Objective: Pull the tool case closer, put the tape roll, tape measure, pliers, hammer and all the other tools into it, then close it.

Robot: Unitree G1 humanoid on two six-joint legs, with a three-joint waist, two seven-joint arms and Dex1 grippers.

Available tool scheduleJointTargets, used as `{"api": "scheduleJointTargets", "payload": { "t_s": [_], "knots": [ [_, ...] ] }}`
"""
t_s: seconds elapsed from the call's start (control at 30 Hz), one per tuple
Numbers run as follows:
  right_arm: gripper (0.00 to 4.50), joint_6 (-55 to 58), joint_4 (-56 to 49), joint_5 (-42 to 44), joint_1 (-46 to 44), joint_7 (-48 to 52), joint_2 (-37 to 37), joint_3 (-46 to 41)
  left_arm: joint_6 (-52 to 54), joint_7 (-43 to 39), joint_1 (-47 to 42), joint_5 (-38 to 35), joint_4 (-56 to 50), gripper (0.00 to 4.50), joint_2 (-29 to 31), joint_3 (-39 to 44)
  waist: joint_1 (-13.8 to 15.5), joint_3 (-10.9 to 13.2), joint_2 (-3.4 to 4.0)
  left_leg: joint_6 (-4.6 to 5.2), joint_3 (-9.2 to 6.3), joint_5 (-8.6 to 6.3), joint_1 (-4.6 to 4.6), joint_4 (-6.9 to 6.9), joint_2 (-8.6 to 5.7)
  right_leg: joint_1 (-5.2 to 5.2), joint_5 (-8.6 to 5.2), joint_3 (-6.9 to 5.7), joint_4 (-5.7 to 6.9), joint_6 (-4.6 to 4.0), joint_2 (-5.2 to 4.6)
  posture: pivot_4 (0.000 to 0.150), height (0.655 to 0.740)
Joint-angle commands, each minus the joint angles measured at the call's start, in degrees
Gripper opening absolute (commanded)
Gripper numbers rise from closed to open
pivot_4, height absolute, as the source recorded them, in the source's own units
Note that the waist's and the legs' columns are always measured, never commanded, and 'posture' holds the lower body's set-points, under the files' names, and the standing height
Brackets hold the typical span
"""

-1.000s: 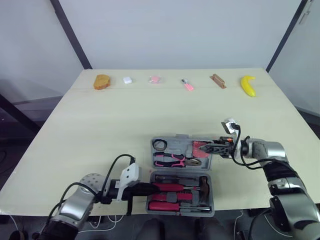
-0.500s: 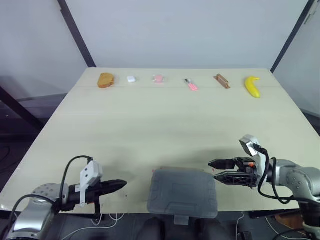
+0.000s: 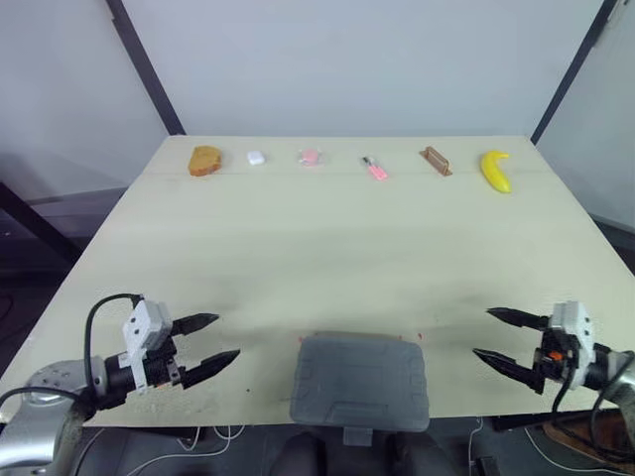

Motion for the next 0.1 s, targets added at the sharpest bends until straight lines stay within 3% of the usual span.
{"api": "scheduleJointTargets", "payload": {
  "t_s": [0.03,0.1],
  "knots": [
    [4.5,-3.0,1.8,1.2,0.9,-0.4,-1.5,-3.1,-1.0,-0.1,0.7,-0.4,-0.5,4.44,-0.3,1.7,0.0,0.0,0.0,0.0,0.01,0.0,0.0,0.0,0.0,0.0,0.0,0.01,0.0,0.0,-0.01,0.15,0.74],
    [4.5,-3.8,3.0,1.4,1.2,-0.5,-1.6,-3.5,-1.9,0.2,0.8,0.3,-0.2,4.44,-0.5,1.5,0.1,0.0,0.0,0.0,0.01,0.0,0.0,0.0,0.01,0.01,0.0,0.01,0.0,0.0,-0.03,0.15,0.74]
  ]
}}
